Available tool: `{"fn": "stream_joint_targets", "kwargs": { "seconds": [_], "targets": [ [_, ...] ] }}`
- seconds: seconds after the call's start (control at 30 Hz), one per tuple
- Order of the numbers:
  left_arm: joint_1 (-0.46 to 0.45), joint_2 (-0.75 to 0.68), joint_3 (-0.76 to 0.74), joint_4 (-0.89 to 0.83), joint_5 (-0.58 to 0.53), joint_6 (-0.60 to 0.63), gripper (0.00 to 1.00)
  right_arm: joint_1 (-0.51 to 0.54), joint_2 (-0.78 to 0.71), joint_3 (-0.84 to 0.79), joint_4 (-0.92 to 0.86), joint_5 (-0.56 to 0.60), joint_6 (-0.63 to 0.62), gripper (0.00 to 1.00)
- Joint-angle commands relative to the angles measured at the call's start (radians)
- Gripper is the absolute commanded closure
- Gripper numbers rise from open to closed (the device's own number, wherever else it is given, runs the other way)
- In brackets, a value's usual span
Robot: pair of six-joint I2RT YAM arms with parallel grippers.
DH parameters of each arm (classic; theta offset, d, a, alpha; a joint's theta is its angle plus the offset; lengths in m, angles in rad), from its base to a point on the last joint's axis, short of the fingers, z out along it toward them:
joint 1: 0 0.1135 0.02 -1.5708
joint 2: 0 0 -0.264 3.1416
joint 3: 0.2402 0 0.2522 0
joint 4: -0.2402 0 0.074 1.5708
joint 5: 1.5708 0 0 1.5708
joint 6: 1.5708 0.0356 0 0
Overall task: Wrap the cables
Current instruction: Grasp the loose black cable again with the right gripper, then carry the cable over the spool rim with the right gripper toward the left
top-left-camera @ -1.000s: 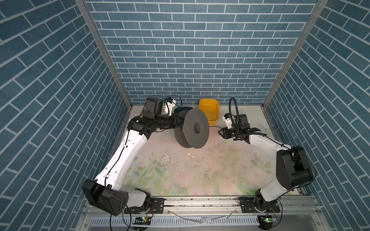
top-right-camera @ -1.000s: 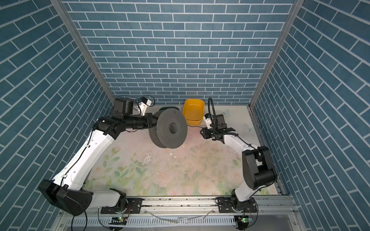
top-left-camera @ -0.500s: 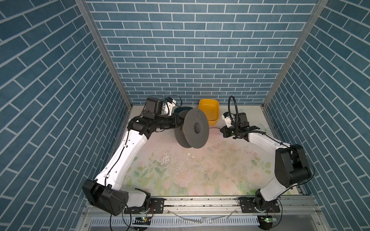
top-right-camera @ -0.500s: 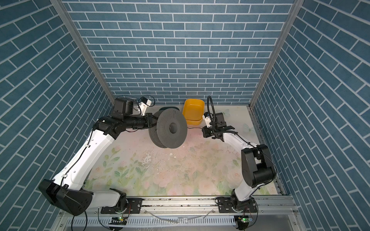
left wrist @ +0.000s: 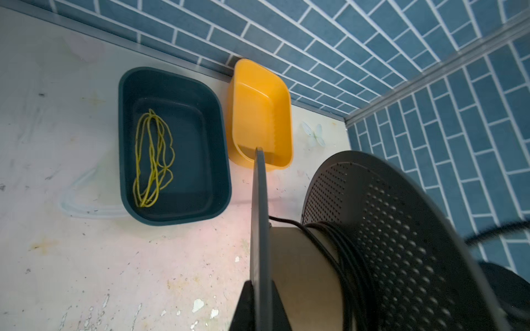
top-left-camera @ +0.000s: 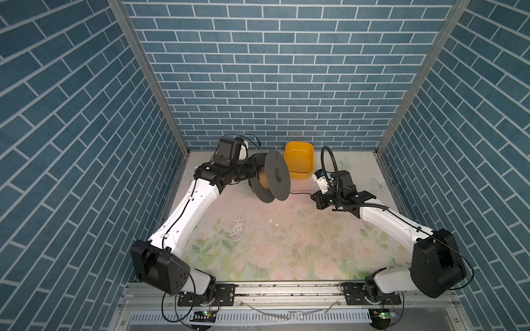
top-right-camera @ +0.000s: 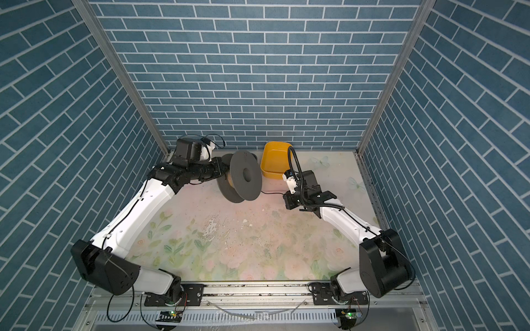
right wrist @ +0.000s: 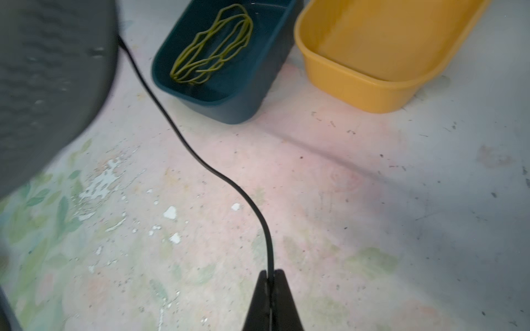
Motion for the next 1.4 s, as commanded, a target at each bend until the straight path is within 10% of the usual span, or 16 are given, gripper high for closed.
{"fn": "stream_joint_targets", "kwargs": {
  "seconds": [0.0, 0.67, 0.97, 1.37],
  "targets": [
    [-0.031, 0.018, 0.056, 0.118, -0.107, -0.024, 1.0, 0.059, -0.065, -0.018, -0.057, 0.034, 0.019, 1.0],
    [-0.247, 0.177, 0.118, 0.029, -0.287, 0.128, 1.0, 0.188, -0.182, 0.27, -0.148, -0.171, 0.013, 1.0],
    [-0.285, 0.185, 0.097, -0.024, -0.149, 0.231, 1.0, 0.166, -0.06, 0.425, -0.212, -0.007, 0.042, 1.0],
    [-0.285, 0.134, 0.046, -0.035, 0.047, 0.358, 1.0, -0.018, 0.063, 0.543, -0.273, -0.258, 0.007, 1.0]
  ]
}}
